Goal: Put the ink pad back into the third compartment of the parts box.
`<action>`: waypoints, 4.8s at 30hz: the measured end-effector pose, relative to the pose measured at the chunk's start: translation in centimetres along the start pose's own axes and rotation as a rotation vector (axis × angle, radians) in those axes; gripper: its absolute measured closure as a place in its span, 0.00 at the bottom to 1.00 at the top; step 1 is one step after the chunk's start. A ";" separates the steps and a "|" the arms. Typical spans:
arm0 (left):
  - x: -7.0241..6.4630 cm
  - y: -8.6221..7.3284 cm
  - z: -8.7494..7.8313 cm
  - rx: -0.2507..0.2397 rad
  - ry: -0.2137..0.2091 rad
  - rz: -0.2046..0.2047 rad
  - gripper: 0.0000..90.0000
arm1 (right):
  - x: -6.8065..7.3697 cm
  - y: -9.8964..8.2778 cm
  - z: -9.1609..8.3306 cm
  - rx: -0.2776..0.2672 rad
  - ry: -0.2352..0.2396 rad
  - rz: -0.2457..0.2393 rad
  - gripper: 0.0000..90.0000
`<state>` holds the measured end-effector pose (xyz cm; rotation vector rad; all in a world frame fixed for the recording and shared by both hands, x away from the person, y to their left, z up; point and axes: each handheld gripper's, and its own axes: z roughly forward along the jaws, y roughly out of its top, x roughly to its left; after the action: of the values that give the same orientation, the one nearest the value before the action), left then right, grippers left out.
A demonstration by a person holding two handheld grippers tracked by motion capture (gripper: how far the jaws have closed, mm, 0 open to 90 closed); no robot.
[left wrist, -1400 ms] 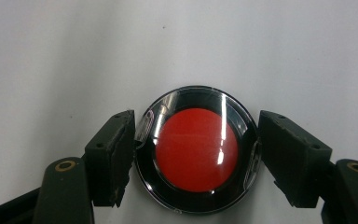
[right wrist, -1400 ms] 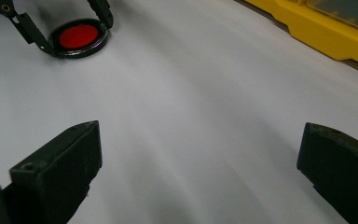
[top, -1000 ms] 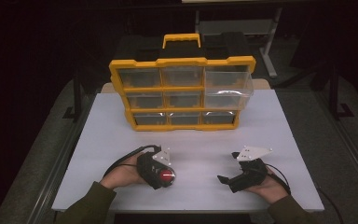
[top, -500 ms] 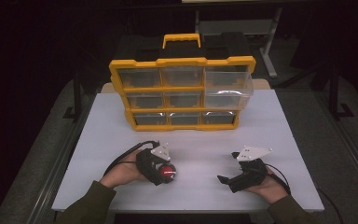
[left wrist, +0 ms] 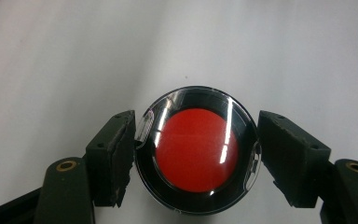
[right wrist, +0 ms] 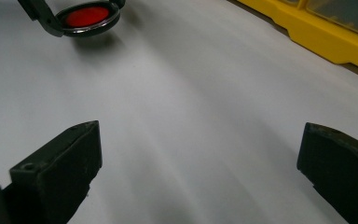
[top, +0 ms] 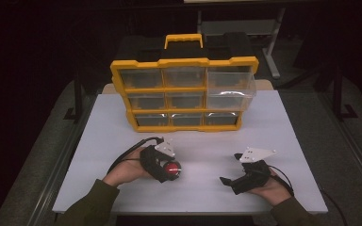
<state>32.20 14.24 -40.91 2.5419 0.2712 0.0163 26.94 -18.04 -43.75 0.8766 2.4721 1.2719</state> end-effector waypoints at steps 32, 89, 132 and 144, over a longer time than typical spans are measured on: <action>1.9 4.1 -3.1 -0.077 0.007 0.020 0.33 | -0.1 0.0 -0.1 -0.005 0.001 0.001 0.00; 4.7 12.1 -12.4 -0.222 -0.027 0.068 0.33 | -0.1 -0.1 -0.2 -0.008 0.004 0.006 0.00; 6.2 23.9 -17.3 -0.274 0.002 0.133 0.33 | 0.0 -0.1 -0.3 -0.014 0.013 0.002 0.00; 6.7 26.0 -14.9 -0.253 -0.014 0.143 0.33 | 0.0 -0.1 -0.4 -0.022 0.021 0.003 0.00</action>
<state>42.62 2.58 -14.53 2.3036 0.0760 0.0826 26.71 -18.34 -43.60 0.8660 2.4694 1.3132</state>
